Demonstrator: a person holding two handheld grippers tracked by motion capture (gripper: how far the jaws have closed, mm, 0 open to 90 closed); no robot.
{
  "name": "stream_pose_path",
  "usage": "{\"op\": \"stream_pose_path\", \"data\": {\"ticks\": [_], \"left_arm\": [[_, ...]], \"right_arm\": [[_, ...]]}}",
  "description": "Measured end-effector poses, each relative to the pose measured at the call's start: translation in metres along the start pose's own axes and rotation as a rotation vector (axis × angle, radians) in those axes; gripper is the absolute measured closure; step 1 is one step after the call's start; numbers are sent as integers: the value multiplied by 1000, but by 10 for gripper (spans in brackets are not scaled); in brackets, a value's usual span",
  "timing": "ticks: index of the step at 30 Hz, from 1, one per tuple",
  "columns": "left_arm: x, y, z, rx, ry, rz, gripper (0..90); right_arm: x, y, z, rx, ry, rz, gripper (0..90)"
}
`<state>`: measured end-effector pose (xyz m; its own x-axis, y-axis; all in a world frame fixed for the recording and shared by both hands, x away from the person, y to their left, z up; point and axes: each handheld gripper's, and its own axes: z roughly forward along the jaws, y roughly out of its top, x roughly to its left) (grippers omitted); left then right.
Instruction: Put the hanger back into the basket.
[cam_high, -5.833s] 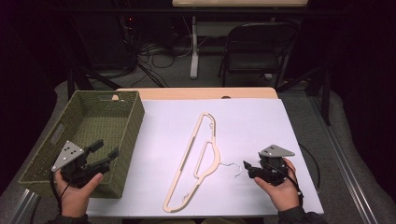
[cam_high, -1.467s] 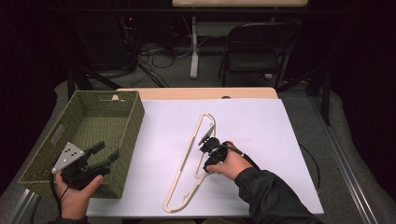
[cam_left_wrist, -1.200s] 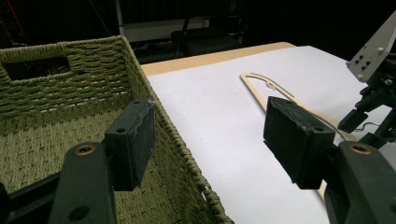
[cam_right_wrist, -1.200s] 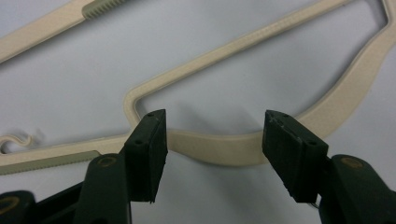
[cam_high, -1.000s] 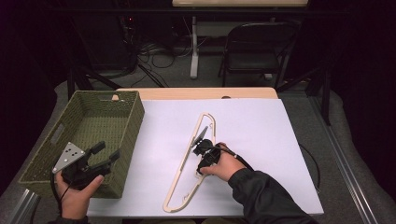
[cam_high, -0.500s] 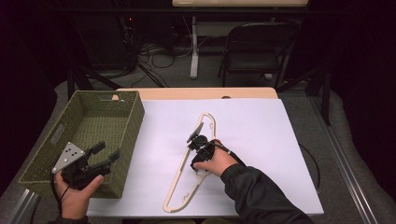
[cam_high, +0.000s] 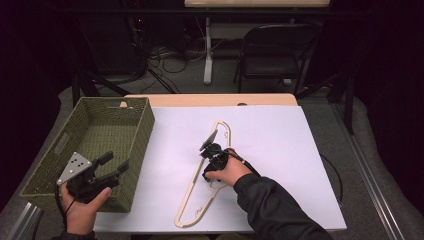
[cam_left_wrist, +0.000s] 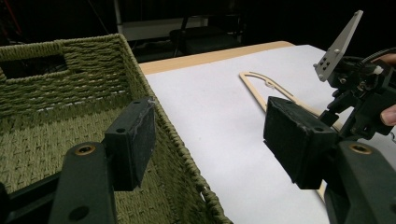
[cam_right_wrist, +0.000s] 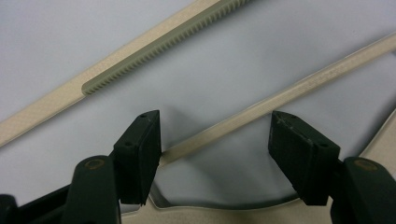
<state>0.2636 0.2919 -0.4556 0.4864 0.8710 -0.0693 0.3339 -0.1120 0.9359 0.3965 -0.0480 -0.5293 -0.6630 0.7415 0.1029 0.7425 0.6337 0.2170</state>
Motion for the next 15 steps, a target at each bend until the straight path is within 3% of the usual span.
{"op": "stream_pose_path", "data": {"ticks": [3,9,10,11,15], "left_arm": [[0,0,0,-1,-1,-3,344],[-1,0,0,1,0,1,344],[-1,0,0,0,-1,-1,344],[-1,1,0,0,-2,1,344],[-1,1,0,0,-2,0,344]], "right_arm": [[1,0,2,-15,-9,-1,349],[3,1,0,11,-27,0,352],[4,-1,7,-77,-22,7,353],[3,2,1,11,-30,-11,354],[7,5,3,14,-49,-1,375]]}}
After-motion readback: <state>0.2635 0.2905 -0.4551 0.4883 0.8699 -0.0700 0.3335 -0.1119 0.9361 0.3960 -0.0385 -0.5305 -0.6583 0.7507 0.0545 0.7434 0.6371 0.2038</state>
